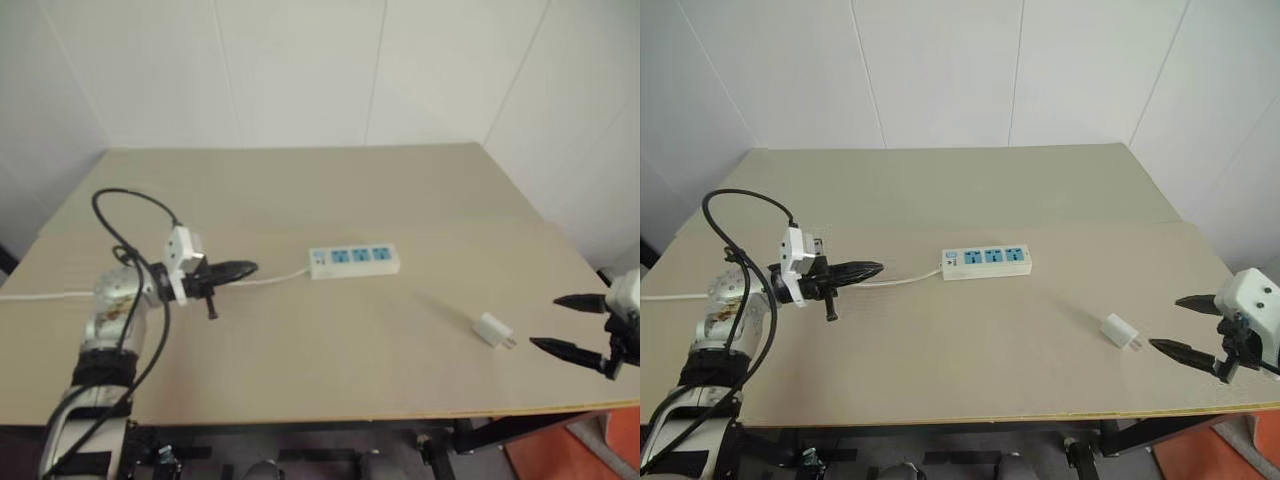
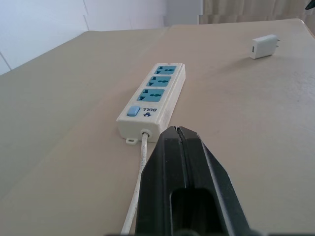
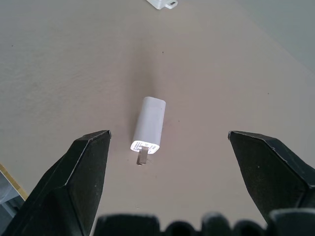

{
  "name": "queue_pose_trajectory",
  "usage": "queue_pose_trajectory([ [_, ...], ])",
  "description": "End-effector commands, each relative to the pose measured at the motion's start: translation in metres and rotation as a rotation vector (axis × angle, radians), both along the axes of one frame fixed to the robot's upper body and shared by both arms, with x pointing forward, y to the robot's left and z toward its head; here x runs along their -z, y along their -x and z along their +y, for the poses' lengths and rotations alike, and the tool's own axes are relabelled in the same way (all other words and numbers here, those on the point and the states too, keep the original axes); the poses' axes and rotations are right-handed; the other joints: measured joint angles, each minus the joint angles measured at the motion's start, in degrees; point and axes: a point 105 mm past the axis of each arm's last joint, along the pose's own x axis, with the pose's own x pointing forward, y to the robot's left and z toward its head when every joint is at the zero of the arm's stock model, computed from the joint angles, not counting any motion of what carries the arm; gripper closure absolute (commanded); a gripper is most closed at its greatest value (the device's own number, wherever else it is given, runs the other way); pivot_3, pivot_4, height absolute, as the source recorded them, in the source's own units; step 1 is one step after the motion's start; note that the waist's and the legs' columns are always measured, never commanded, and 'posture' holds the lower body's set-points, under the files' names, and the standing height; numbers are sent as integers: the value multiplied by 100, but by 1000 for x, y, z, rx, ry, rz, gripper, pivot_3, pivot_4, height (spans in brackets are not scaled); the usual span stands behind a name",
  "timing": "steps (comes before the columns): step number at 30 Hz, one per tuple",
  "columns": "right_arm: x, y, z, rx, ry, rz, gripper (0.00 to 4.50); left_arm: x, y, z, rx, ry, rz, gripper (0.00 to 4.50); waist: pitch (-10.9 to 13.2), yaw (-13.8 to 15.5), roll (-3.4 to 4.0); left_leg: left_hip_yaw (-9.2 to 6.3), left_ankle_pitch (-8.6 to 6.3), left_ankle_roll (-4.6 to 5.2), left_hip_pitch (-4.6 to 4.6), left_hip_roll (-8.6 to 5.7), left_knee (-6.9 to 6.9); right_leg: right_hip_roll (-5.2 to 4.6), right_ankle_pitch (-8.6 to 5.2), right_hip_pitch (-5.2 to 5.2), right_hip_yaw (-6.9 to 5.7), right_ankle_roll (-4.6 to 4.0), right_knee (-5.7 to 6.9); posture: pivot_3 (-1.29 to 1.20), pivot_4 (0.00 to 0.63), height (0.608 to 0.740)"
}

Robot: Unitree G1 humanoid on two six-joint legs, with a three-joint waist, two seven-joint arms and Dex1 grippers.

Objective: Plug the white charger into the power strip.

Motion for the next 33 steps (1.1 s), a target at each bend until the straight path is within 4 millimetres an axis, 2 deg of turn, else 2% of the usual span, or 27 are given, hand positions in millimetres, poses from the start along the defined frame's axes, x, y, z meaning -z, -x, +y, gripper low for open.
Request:
queue_pose_trajectory([
  [1, -11, 10, -3, 28, 16, -41, 0, -3, -5, -4, 0, -2, -28, 4486, 0, 11, 0, 1, 0, 0, -2, 0, 0, 0, 0, -1, 0, 0, -1, 0, 150, 740],
  [3, -12, 14, -3, 38, 16, -49, 0, -4, -6, -5, 11, 14, -9, 4486, -1, 32, -3, 0, 0, 0, -4, -1, 1, 0, 0, -2, 0, 1, -1, 0, 150, 740],
  [6, -13, 17, -3, 52, 18, -67, 0, -4, -9, -5, 25, 25, 43, 3978, 0, 32, -3, 1, 0, 0, -4, -2, 5, -1, 0, -1, 1, 1, 3, 0, 150, 740],
  [14, -13, 25, -4, 63, 35, -56, 0, 2, -12, -9, 36, 17, 24, 1444, -1, 0, -3, 1, 0, 0, -3, -1, 3, 1, 0, 1, 1, 2, -1, 0, 150, 740],
  [18, -12, 25, -3, 59, 35, -51, 0, 5, -20, -11, -6, 9, -16, 133, -1, 7, -4, 0, 0, 0, 0, -1, 3, 0, 0, 2, 1, 1, 2, 0, 150, 740],
  [22, -13, 20, -1, 49, 34, -50, 0, 17, -35, -21, -41, -24, -18, 29, -3, 28, -6, 1, 0, 0, 2, -4, 5, 0, 1, 6, 1, 2, 0, 0, 150, 740],
  [26, -17, 19, 11, -1, 47, -44, 0, 35, -50, -39, -78, -171, -30, 29, -2, 65, -8, 0, 0, 0, -4, -6, 4, 0, 1, 5, 1, 3, -5, 0, 150, 740],
  [28, -25, 16, 23, -26, 67, -81, 0, 44, -62, -47, -135, -271, -22, 29, -1, 79, -10, 0, 0, 0, -5, -7, 4, 0, 1, 3, 1, 4, -6, 0, 150, 740],
  [30, -32, 10, 36, -32, 75, -120, 0, 53, -64, -57, -117, -347, -15, 29, -1, 76, -10, -1, 0, 0, -6, -8, 5, 0, 2, 3, 2, 6, -3, 0, 150, 740],
  [33, -39, -1, 59, -37, 53, -188, 0, 50, -74, -73, -178, -282, 19, 29, -2, 81, -12, -2, 0, 0, -6, -8, 6, 0, 3, 3, 2, 6, -1, 0, 150, 740],
])
